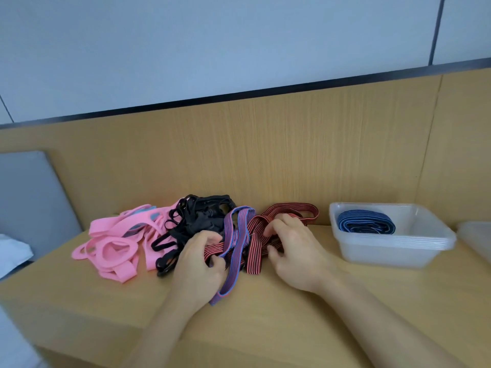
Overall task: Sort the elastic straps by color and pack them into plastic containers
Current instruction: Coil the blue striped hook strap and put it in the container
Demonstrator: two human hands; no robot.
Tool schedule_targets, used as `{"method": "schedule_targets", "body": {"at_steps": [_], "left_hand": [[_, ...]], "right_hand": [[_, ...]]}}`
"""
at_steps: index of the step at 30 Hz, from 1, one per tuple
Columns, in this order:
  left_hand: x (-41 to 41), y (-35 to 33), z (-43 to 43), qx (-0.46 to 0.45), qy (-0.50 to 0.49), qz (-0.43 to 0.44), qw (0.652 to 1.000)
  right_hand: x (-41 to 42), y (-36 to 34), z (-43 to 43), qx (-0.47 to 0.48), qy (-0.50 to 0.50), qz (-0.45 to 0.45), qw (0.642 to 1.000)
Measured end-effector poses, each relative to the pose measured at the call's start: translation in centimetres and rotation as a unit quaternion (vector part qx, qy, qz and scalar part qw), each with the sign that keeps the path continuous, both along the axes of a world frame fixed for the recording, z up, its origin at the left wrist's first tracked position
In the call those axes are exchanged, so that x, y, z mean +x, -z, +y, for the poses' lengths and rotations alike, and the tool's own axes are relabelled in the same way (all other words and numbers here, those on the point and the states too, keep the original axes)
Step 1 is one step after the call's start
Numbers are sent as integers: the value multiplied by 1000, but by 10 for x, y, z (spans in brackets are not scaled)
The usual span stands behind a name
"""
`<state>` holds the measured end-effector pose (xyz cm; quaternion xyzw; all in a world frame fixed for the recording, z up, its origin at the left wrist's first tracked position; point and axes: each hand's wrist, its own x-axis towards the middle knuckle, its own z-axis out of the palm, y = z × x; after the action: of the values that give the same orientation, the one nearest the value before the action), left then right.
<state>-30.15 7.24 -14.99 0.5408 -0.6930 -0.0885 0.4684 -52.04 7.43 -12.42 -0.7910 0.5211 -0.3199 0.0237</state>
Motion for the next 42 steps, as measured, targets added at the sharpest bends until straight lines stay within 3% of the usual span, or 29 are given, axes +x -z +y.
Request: {"method": "schedule_targets", "body": {"at_steps": [6, 11, 15, 18, 22, 24, 26, 28, 31, 37, 42], "left_hand": [[3, 3, -2, 16, -8, -32, 999], [2, 3, -1, 24, 6, -64, 998], [2, -1, 5, 18, 12, -26, 999], [2, -6, 14, -10, 30, 6, 999], [1, -7, 30, -42, 110, -13, 993], [4, -9, 33, -19, 169, 43, 985], [9, -13, 32, 11, 219, 154, 963], [14, -13, 28, 28, 221, 250, 942], [12, -12, 24, 53, 182, 267, 945], [-1, -13, 24, 50, 104, 113, 987], [-7, -31, 0, 63, 118, -10, 991]], "right_hand": [[10, 2, 6, -23, -48, -3, 999], [24, 10, 17, -22, -102, 134, 986], [37, 14, 19, -65, -50, 205, 975], [40, 12, 19, -74, -31, 206, 975], [39, 10, 21, -85, -46, 176, 980], [38, 9, 19, -91, -50, 161, 982], [37, 8, 18, -95, -60, 152, 982], [36, 8, 17, -117, -80, 110, 984], [31, 6, 14, -133, -87, -23, 987], [8, -7, -1, -107, 16, -328, 938], [2, -16, 1, -82, 32, -411, 908]]}}
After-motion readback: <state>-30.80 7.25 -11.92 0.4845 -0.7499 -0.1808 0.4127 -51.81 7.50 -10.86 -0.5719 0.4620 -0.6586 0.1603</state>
